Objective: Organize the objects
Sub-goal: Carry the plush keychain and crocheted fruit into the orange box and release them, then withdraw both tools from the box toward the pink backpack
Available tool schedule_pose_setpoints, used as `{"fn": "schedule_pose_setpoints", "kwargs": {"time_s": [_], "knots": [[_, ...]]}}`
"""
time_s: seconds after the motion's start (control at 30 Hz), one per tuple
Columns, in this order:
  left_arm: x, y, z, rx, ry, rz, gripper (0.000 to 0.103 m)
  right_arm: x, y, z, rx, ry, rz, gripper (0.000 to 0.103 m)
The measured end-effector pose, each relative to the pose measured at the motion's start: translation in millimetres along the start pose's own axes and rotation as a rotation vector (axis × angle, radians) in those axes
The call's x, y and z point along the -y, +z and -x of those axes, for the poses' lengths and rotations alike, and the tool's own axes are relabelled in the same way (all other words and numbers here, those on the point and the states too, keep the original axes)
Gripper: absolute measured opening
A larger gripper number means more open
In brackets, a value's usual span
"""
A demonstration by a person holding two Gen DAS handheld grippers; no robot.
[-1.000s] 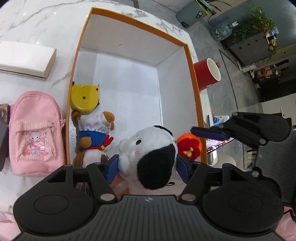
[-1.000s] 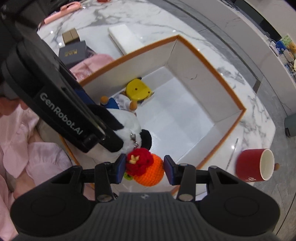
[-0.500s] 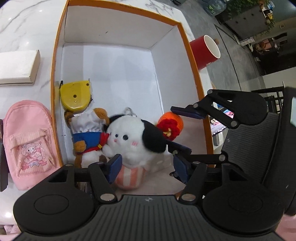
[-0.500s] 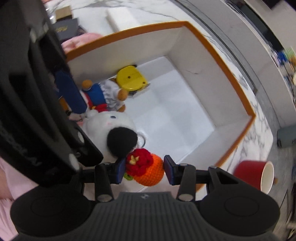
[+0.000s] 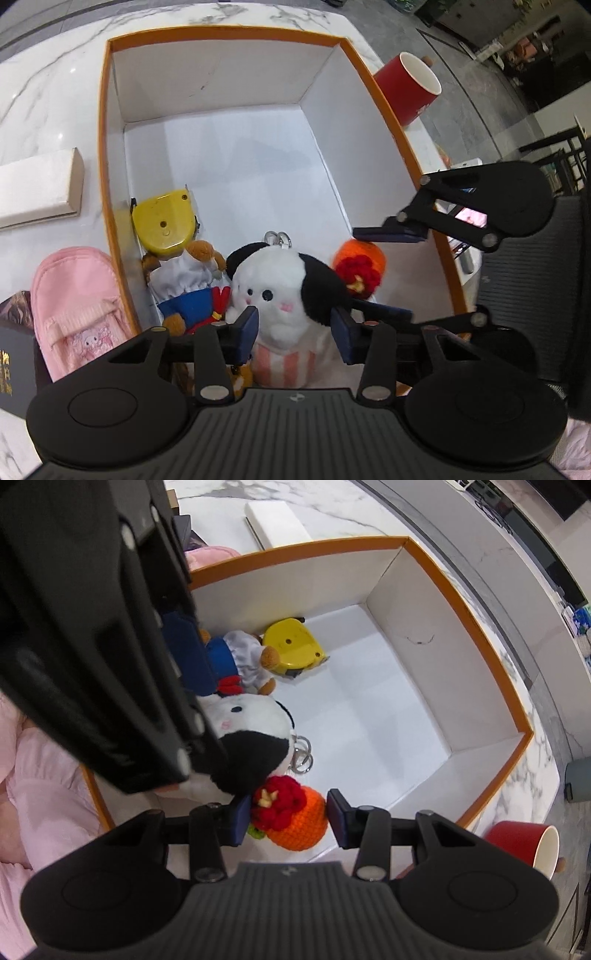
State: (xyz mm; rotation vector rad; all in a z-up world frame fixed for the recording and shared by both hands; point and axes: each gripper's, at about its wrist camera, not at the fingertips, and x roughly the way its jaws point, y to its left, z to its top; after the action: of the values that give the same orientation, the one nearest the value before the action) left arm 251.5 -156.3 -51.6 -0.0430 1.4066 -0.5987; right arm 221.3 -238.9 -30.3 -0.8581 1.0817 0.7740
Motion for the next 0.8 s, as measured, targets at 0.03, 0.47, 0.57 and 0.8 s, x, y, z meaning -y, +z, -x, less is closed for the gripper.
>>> {"fn": "schedule_pose_setpoints", "kwargs": {"time_s": [0.03,0.47,0.57,0.8], "knots": [[0,0,-2,-0.002,-0.003,0.003,0.048,1,0,1,-0.011,0.010,-0.007,0.046],[-4,-8,-3,0.012,0.019,-0.014,0.036,6,-1,-25,-0.183,0.284,-0.280,0.047],[-6,-9,-1,0.013,0.009,-0.015,0.037,11,-6,-32,-0.195,0.350,-0.356,0.047],[-10,-13,4,0.013,-0.006,-0.010,0.037,11,-14,-35,-0.182,0.396,-0.423,0.052]]}}
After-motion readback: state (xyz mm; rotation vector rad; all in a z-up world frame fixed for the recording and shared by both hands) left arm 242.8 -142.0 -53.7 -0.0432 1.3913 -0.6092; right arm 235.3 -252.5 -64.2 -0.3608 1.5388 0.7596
